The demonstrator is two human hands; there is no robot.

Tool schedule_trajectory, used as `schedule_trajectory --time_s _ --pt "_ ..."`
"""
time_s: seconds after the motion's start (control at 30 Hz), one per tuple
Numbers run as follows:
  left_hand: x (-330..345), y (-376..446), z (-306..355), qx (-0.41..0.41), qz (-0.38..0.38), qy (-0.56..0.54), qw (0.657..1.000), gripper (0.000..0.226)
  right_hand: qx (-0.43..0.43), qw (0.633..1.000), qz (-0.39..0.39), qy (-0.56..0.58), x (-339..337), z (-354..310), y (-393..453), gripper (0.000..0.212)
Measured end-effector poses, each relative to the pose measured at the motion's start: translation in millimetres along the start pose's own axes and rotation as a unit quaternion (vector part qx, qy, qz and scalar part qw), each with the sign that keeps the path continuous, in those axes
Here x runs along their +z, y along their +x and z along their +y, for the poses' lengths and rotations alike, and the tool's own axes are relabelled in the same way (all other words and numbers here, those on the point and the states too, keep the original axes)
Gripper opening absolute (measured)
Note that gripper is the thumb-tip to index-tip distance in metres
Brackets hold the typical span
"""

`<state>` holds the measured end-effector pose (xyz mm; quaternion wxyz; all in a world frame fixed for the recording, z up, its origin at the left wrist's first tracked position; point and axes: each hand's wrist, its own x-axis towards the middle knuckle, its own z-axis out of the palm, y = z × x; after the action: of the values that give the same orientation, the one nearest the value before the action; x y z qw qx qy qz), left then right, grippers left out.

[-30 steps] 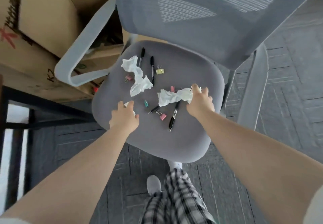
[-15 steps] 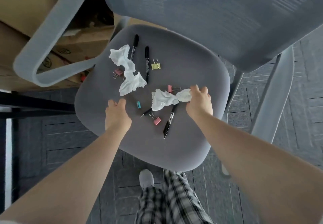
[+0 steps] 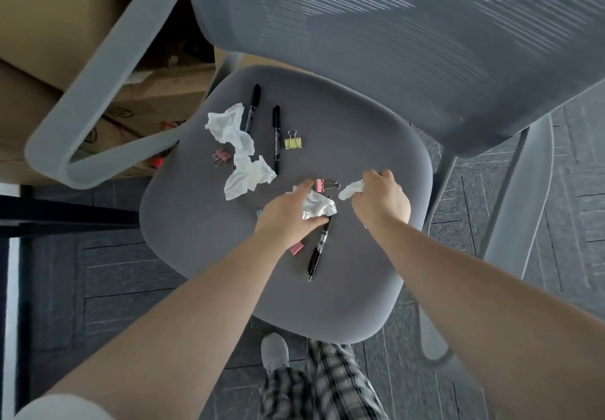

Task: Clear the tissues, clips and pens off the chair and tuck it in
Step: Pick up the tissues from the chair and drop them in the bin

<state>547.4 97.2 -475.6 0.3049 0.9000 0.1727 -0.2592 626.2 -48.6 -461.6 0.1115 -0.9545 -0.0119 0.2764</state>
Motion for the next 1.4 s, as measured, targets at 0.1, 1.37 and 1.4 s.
schedule_trajectory --time_s 0.1,1.37,1.4 --pt "8 13 -7 0.014 -0.010 0.087 0.996 0.043 -0.012 1.000 0.004 0.013 3 0 6 0.029" --pt "-64 -19 -139 -0.113 0.191 -0.004 0.975 0.038 -0.271 0.958 0.006 -0.095 39 -215 50 0.033" --pt "-66 -24 -140 -0.120 0.188 0.000 0.975 0.029 -0.273 0.957 0.007 -0.102 35 -213 47 0.034"
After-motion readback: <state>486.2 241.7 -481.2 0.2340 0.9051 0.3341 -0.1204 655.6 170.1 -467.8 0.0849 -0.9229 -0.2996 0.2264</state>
